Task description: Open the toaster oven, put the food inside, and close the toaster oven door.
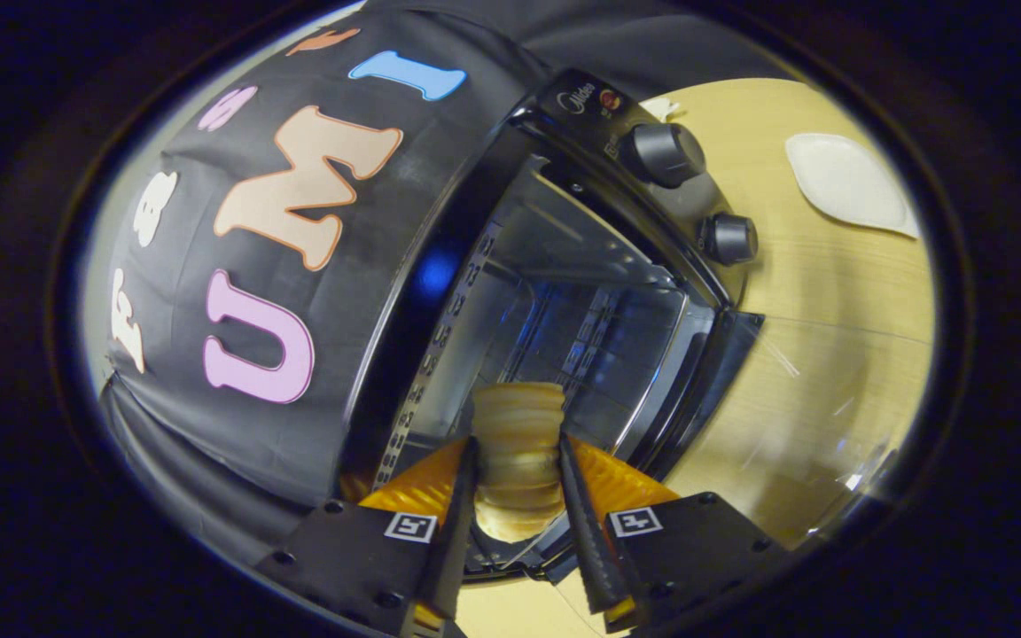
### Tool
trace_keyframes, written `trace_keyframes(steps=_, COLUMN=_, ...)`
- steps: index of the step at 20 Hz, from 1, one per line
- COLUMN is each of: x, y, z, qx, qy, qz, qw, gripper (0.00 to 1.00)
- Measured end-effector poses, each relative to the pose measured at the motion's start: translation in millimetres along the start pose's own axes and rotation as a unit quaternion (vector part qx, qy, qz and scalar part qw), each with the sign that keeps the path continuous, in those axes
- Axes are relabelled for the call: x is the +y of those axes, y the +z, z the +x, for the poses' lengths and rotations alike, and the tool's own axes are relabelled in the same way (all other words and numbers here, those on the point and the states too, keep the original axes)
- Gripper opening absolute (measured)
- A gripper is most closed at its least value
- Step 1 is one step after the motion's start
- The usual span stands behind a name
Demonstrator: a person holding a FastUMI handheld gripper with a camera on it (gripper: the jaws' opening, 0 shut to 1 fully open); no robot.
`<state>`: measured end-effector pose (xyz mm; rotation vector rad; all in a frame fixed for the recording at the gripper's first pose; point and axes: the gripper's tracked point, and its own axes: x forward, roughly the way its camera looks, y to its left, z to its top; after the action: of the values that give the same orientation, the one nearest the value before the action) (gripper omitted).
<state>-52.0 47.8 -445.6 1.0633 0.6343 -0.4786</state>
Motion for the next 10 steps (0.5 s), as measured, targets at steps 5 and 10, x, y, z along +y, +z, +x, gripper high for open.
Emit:
trace_keyframes(steps=5, x=-3.0, y=2.1, z=-10.7, qx=0.0, qy=0.015, qz=-0.003, qw=1.0, gripper=0.8)
trace_keyframes(steps=10, x=-15.3, y=-6.6, z=-26.5, qx=0.017, qy=0.005, qz=-0.038, qw=0.999, gripper=0.88)
